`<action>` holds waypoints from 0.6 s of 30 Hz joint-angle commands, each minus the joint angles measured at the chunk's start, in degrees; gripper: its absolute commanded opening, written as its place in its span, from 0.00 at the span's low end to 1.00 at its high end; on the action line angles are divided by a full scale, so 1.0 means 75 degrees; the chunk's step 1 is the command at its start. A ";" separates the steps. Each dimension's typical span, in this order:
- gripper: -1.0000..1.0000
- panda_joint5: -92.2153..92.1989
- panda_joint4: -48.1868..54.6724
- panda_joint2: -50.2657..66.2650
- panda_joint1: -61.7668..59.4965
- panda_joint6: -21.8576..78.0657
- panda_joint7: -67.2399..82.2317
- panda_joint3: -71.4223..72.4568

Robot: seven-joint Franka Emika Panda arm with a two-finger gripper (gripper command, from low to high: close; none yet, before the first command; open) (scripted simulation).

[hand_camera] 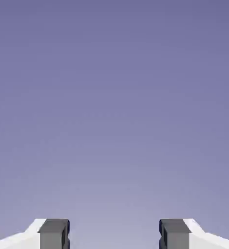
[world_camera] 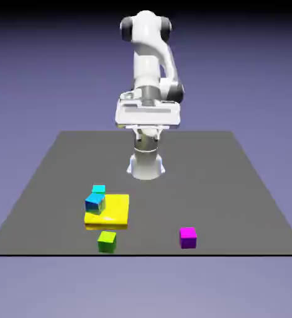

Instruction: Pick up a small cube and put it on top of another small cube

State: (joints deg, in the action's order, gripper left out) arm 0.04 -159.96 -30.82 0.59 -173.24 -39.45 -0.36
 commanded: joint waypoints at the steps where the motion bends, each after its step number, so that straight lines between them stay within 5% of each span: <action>1: 0.50 0.0004 0.0115 0.0203 -0.0011 0.0084 0.0333 -0.0040; 18: 0.50 0.0069 0.2063 0.3652 -0.0203 0.1518 0.5981 -0.0715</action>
State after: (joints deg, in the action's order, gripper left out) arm 0.55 -144.50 -3.44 -1.08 -161.86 5.40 -5.72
